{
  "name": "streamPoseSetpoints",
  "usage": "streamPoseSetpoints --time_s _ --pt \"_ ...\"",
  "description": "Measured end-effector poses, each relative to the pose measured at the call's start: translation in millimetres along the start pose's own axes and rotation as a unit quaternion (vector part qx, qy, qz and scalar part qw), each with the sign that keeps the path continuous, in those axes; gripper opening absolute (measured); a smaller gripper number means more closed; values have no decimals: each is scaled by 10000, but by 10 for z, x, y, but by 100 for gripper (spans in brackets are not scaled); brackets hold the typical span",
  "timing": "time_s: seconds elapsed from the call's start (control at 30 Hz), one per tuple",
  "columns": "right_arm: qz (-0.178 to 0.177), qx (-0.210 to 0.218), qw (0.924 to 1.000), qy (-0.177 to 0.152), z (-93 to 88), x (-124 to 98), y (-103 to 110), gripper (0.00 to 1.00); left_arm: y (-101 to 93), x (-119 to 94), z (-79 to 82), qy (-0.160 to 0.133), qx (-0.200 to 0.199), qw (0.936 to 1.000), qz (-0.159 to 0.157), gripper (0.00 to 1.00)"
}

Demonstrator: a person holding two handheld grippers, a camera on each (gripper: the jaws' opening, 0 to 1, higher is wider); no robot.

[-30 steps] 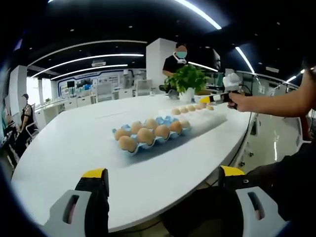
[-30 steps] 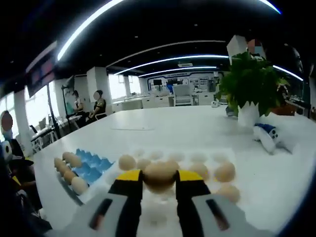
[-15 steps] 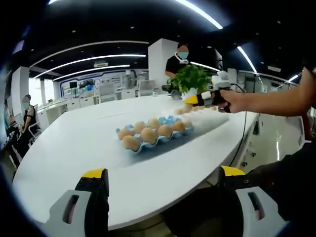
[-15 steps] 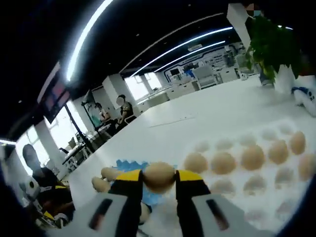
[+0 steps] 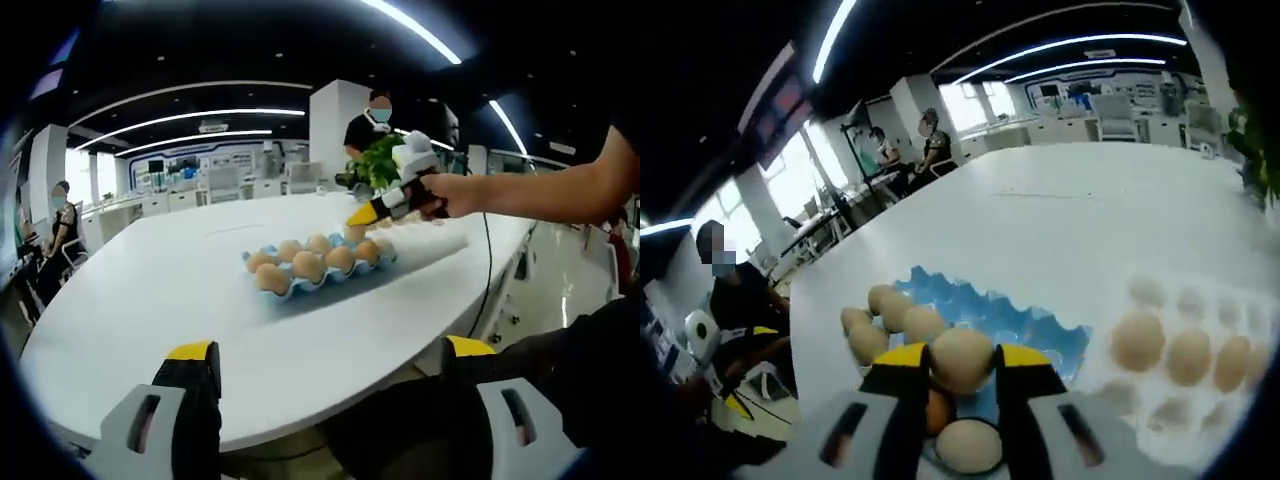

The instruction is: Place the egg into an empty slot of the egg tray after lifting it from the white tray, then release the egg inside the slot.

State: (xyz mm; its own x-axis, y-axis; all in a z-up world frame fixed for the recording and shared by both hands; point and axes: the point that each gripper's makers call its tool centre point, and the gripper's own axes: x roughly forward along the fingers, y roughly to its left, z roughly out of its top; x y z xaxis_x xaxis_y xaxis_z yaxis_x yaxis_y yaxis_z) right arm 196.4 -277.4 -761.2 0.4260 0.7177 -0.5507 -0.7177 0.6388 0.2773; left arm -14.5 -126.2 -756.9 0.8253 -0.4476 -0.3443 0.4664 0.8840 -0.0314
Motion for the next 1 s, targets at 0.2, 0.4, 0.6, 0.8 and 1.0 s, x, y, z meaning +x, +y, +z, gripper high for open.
streamPoseSetpoints --time_s 0.2,0.4,0.6,0.8,1.0 --pt "-256 -1322 9878 780 -87 105 -5 26 -6 -39 -27 -35 -41 10000 19 93" --pt "-134 -1383 9847 1054 -130 228 31 26 13 -60 -71 -13 -61 10000 54 93" --pt "-202 -1323 9841 1168 -157 229 -5 26 81 -87 -106 -19 -139 9998 123 92" --pt "-199 -1663 9805 1024 -114 228 -6 26 83 -81 -103 5 -105 9999 123 92" --pt "-97 -1675 9849 433 29 144 100 27 33 -46 -93 7 -101 9999 85 92"
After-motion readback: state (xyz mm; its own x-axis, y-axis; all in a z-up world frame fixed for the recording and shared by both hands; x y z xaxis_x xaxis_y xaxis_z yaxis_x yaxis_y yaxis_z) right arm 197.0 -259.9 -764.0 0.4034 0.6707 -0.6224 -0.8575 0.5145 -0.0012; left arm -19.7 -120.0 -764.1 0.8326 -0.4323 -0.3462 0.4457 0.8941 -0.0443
